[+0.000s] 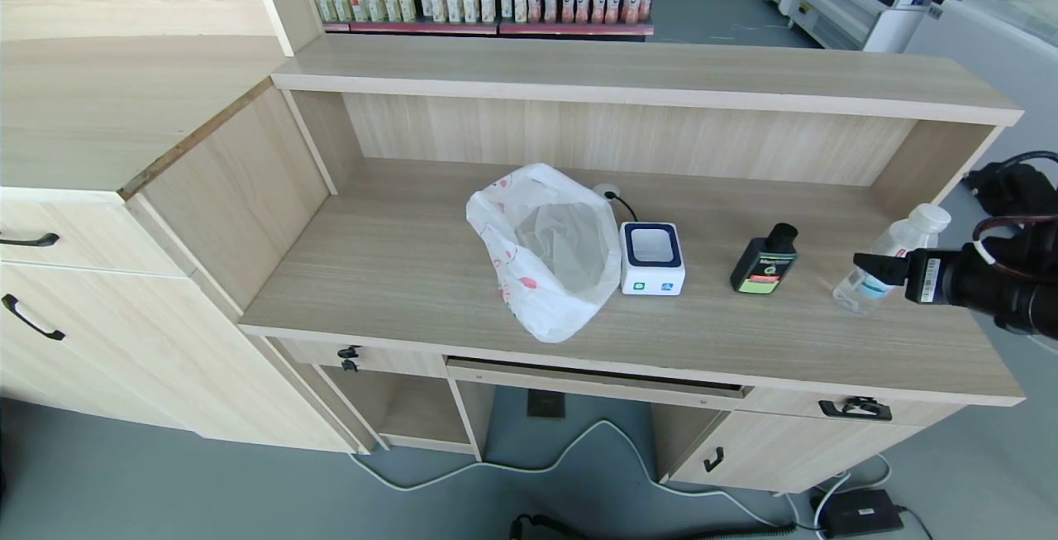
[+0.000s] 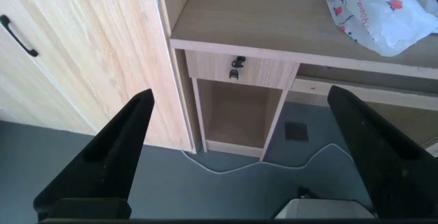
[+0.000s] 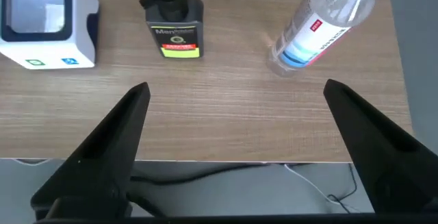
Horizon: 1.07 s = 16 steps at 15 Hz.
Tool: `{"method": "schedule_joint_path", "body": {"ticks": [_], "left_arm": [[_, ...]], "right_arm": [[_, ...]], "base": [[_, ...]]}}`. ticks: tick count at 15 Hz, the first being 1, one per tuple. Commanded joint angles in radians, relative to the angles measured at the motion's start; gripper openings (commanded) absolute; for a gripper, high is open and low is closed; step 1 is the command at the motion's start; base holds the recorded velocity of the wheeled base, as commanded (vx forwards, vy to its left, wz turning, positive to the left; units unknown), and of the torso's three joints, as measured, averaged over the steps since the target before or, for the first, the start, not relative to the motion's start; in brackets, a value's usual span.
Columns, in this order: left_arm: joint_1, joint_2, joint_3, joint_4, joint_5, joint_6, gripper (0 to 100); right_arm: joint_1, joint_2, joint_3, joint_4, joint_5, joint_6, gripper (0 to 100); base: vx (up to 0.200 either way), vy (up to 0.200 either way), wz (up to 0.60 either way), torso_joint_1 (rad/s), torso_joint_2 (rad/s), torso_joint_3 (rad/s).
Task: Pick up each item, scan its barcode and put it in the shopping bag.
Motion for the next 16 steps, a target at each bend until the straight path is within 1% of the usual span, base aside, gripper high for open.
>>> {"method": "schedule_joint_path", "body": {"ticks": [1, 2, 4, 7, 10, 12, 14, 16], "left_arm": [[0.0, 0.0, 0.0, 0.001, 0.001, 0.0, 100], [0.0, 0.0, 0.0, -0.001, 0.001, 0.0, 100], [0.0, 0.0, 0.0, 0.001, 0.001, 0.0, 100], [0.0, 0.0, 0.0, -0.001, 0.001, 0.0, 100], [0.0, 0.0, 0.0, -0.001, 0.001, 0.0, 100], [0.0, 0.0, 0.0, -0.001, 0.001, 0.0, 100], [0.0, 0.0, 0.0, -0.001, 0.001, 0.0, 100], [0.0, 0.0, 0.0, 0.001, 0.001, 0.0, 100]], "right_arm": [[-0.014, 0.168, -0.059, -0.007, -0.035, -0.061, 100], [-0.013, 0.209, -0.087, -0.027, -0.046, -0.11, 100], [-0.01, 0.288, -0.157, -0.053, -0.048, -0.166, 100], [-0.001, 0.352, -0.242, -0.047, -0.051, -0.186, 100], [0.018, 0.373, -0.246, -0.05, -0.078, -0.195, 100], [0.018, 0.384, -0.251, -0.049, -0.078, -0.229, 100], [0.032, 0.398, -0.259, -0.047, -0.083, -0.232, 100], [0.035, 0.421, -0.28, -0.052, -0.117, -0.232, 100]], "base": [[0.0, 0.0, 0.0, 0.0, 0.0, 0.0], [0.0, 0.0, 0.0, 0.0, 0.0, 0.0], [0.0, 0.0, 0.0, 0.0, 0.0, 0.0], [0.0, 0.0, 0.0, 0.0, 0.0, 0.0], [0.0, 0.0, 0.0, 0.0, 0.0, 0.0], [0.0, 0.0, 0.0, 0.0, 0.0, 0.0], [0.0, 0.0, 0.0, 0.0, 0.0, 0.0], [0.0, 0.0, 0.0, 0.0, 0.0, 0.0]]}}
